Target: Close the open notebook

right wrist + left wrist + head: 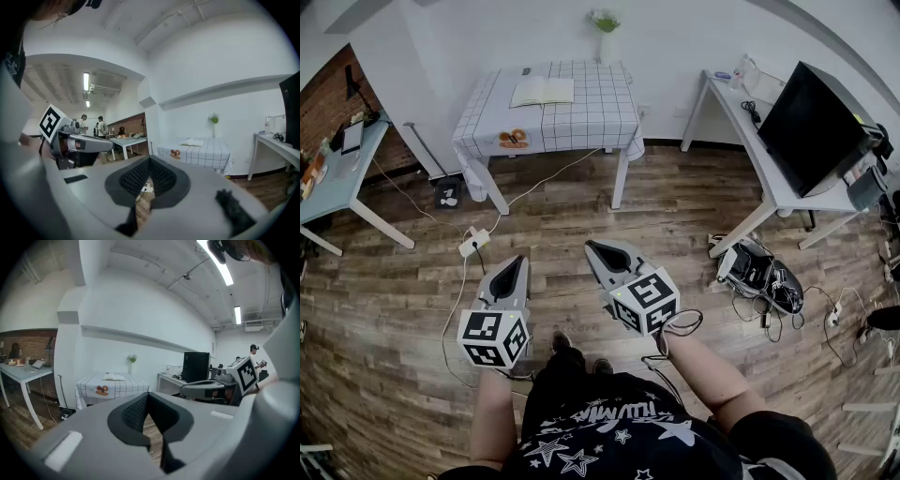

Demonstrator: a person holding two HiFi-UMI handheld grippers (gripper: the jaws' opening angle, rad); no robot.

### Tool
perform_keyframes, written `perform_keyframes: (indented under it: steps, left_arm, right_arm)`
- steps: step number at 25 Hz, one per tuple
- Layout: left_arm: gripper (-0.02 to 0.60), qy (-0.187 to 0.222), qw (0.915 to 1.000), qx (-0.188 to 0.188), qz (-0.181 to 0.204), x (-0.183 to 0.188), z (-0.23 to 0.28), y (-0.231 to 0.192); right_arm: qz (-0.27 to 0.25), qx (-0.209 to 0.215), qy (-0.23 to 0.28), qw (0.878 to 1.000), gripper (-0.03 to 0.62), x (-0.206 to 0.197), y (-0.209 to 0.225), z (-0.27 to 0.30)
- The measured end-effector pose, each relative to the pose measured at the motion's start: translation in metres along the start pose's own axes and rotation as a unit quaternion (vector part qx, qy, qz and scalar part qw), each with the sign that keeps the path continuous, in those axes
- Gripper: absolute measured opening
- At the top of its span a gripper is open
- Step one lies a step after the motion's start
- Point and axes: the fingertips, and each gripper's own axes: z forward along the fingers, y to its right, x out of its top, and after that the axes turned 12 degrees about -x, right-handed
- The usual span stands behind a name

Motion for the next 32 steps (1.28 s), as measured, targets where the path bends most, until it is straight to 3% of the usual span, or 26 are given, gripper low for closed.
perform_keyframes:
  steps: [23,28,32]
  left_arm:
    - [0.009,0.009,0.9987,-0.050,-0.005,-0.016,0.008,0.041]
    - [0.009,0.007,0.9985,-0.055,-0.005,-0.014,0.001,0.027]
    - [0.009,0.006,0.9981,-0.060,-0.015,-0.018,-0.005,0.003]
  right_arm:
    - [0.016,-0.042,0.011,0.999,0.014,-0.005,0.014,-0.047]
    - [0.053,-0.039,0.016,0.998,0.014,-0.004,0.007,-0.030]
    - [0.050,-0.033,0.026,0.998,0.014,-0.002,-0.011,-0.013]
